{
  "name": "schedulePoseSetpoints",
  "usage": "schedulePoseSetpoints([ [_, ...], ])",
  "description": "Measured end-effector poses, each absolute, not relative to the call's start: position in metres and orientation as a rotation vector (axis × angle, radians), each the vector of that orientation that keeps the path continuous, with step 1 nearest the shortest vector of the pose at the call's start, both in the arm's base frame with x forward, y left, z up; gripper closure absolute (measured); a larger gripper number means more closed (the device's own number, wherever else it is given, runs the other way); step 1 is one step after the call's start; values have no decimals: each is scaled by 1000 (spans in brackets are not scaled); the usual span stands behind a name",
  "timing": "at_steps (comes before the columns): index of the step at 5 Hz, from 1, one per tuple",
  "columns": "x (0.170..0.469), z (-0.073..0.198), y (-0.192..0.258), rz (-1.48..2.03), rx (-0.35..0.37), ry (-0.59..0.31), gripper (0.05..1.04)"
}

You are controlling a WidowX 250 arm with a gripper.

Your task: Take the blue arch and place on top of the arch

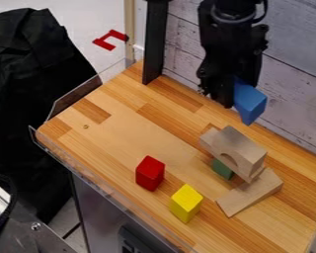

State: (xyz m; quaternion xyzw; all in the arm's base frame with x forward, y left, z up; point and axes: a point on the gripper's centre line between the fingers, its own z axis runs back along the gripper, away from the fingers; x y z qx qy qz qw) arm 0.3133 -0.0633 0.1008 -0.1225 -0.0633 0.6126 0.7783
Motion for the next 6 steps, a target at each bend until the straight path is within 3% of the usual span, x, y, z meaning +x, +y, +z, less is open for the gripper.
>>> schedulePoseSetpoints([
  [6,311,72,-83,1383,-152,-38,510],
])
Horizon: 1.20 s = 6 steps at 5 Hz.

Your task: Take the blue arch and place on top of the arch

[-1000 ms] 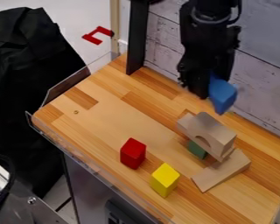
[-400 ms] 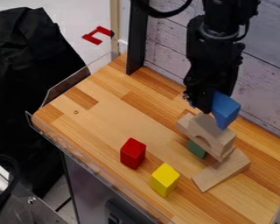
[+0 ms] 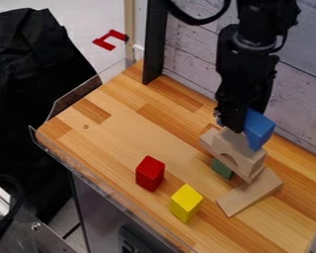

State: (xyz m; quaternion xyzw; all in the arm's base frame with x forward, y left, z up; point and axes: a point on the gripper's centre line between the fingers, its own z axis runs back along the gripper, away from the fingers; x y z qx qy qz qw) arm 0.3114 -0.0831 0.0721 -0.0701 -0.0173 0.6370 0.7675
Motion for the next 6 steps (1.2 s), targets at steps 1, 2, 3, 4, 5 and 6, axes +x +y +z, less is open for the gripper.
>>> schedulePoseSetpoints([
  [1,314,65,-88,1381,-127,-17,510],
  [2,315,61,-89,1387,-115,-3,510],
  [3,314,61,-88,1393,-109,5,510],
  [4,313,61,-88,1405,-110,17,510],
  [5,313,61,-86,1415,-114,22,510],
  [6,313,61,-86,1413,-117,25,510],
])
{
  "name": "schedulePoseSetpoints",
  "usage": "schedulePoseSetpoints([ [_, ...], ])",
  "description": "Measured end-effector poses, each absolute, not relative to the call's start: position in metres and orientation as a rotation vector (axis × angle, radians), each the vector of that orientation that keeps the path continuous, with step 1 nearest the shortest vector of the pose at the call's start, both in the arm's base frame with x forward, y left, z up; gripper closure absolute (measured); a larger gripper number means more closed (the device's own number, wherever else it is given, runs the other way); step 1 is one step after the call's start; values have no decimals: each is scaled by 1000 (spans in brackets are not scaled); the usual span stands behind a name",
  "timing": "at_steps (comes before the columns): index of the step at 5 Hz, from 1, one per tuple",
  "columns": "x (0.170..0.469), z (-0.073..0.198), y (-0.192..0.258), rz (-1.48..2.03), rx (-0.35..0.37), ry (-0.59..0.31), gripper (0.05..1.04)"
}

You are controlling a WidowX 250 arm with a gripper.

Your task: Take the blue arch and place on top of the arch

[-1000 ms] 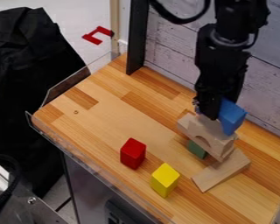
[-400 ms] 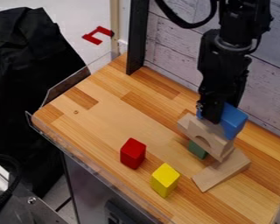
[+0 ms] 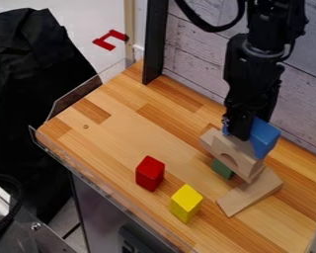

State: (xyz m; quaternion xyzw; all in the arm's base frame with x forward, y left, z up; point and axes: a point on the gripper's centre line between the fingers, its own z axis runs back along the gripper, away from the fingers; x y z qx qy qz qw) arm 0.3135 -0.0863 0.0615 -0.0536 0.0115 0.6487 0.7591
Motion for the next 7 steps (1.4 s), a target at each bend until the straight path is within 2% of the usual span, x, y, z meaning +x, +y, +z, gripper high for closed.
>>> schedulePoseSetpoints([
  [4,313,59,-77,1442,-99,31,510],
  [5,313,60,-75,1449,-97,35,435],
  [6,310,59,-74,1443,-86,53,145],
  [7,311,60,-73,1433,-86,53,77],
])
